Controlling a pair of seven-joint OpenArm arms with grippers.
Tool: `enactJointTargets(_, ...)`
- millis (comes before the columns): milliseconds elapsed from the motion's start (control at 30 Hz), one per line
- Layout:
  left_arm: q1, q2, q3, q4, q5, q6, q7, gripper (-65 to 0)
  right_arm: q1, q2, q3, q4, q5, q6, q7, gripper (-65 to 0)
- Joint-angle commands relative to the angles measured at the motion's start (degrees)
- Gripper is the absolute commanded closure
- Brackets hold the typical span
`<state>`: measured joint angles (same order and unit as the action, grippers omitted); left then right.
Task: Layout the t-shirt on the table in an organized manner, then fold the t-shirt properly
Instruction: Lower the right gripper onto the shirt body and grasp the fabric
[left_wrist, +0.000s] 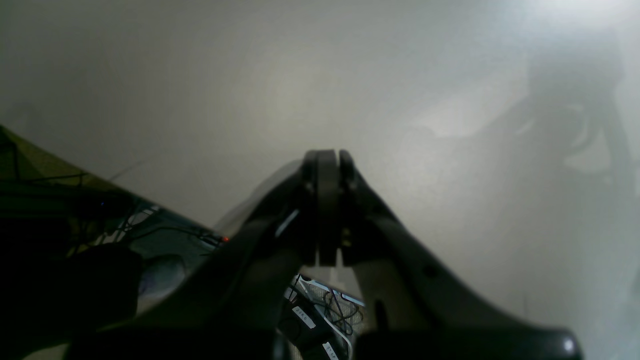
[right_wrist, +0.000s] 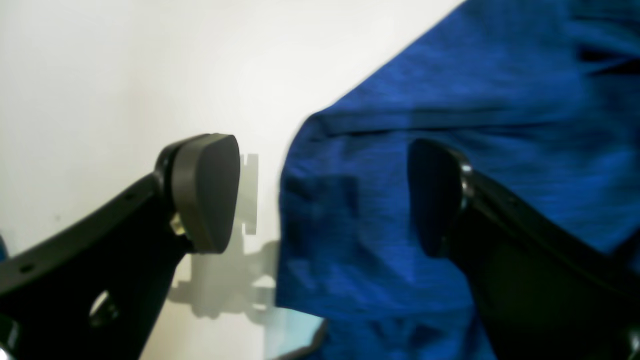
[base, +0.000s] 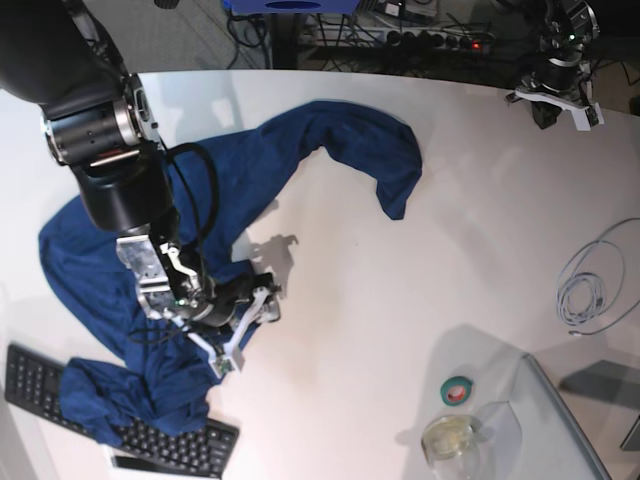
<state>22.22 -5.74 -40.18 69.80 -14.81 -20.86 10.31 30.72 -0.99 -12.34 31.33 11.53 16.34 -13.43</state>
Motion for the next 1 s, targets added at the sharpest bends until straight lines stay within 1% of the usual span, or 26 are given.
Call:
enactJointTargets(0, 0.5, -0.5, -0.2, 0.7, 0.3, 0.2, 0.3, 0.0, 1.8, -0.1, 0.2, 0.3, 0.4, 0.3, 1.9, -47.7)
enactJointTargets(67, 0.4, -0.5, -0.2, 1.7, 0.3, 0.2, 0.3, 0.0, 1.7, -0.4, 0.1, 0.0, 0.4, 0.3, 2.1, -46.7)
enactJointTargets(100, 0.4, -0.2, -0.2, 3.0, 0.3, 0.1, 0.4, 0.0, 1.7, -0.5, 0.1, 0.0, 0.4, 0.3, 2.1, -43.4)
enactJointTargets(133, 0.4, 0.0, 0.0, 5.1, 0.3, 0.1, 0.6, 0.0, 1.7, -0.5, 0.1, 0.0, 0.4, 0.3, 2.1, -36.2)
enactJointTargets(233, 1.0, 0.6, 0.2, 11.3, 0.2, 0.1, 0.9, 0.0, 1.6, -0.5, 0.1, 0.2, 0.4, 0.3, 2.0, -2.6)
enactJointTargets(267, 1.2, 1.0, 0.2, 13.1, 0.3, 0.1, 0.9, 0.0, 1.6, -0.5, 0.1, 0.4, 0.4, 0.3, 0.8, 0.0)
enactJointTargets(333, 1.5, 1.2, 0.3, 16.5, 0.4, 0.2, 1.9, 0.0, 1.6, -0.5, 0.1, 1.1, 0.4, 0.5, -2.5, -2.0)
enactJointTargets(367, 1.6, 1.3, 0.3, 18.0, 0.3, 0.2, 3.7, 0.0, 1.3, -0.4, 0.2, 2.9, 0.4, 0.5, -4.0, 0.0)
enactJointTargets(433, 1.2, 1.6, -0.1, 20.4, 0.2, 0.1, 9.0, 0.0, -1.8, 0.0, 0.2, 9.3, 0.4, 0.6, -6.4, 0.0)
enactJointTargets(500, 1.1, 1.6, -0.1, 21.4, 0.2, 0.1, 11.5, 0.0, -5.2, 0.1, 0.2, 17.8, 0.4, 0.6, -9.1, 0.0)
enactJointTargets(567, 1.0, 1.6, 0.1, 21.8, 0.2, 0.1, 11.5, 0.0, -8.8, 0.1, 0.1, 27.1, 0.4, 0.6, -12.7, 0.0)
enactJointTargets(667, 0.2, 1.5, 0.2, 22.1, 0.2, 0.1, 11.6, 0.0, -13.1, 0.1, 0.1, 38.4, 0.4, 0.6, -16.5, 0.0)
enactJointTargets(700, -0.1, 1.5, 0.1, 22.1, 0.2, 0.1, 11.7, 0.0, -13.4, 0.1, 0.1, 39.6, 0.4, 0.5, -16.7, 0.0)
enactJointTargets(767, -0.4, 1.5, 0.1, 22.1, 0.2, 0.1, 11.7, 0.0, -12.7, -0.3, 0.7, 38.2, 0.4, 0.3, -16.4, -0.5)
enactJointTargets(800, -0.5, 1.5, 0.1, 22.1, 0.2, 0.1, 11.7, 0.0, -11.2, -0.4, 0.8, 36.1, 0.4, 0.3, -15.5, -2.0)
enactJointTargets(833, -0.5, 1.5, 0.1, 22.1, 0.2, 0.1, 11.7, 0.0, -9.9, -0.4, 0.8, 33.5, 0.4, 0.2, -14.0, -5.1)
enactJointTargets(867, -0.5, 1.5, 0.1, 22.2, 0.2, 0.1, 11.7, 0.0, -8.6, -0.4, 0.8, 30.4, 0.4, 0.2, -12.0, -10.2)
enactJointTargets(900, -0.4, 1.5, 0.1, 22.2, 0.2, 0.1, 11.7, 0.0, -7.3, -0.4, 0.9, 27.1, 0.4, 0.1, -9.5, -17.0)
enactJointTargets(933, -0.4, 1.5, 0.0, 22.2, 0.2, 0.1, 11.7, 0.0, -6.2, -0.4, 1.7, 24.4, 0.5, -1.1, -7.0, -23.4)
enactJointTargets(967, -0.4, 1.5, -0.1, 22.2, 0.2, 0.1, 11.7, 0.0, -5.4, -0.5, 2.6, 22.1, 0.5, -3.0, -4.6, -29.9)
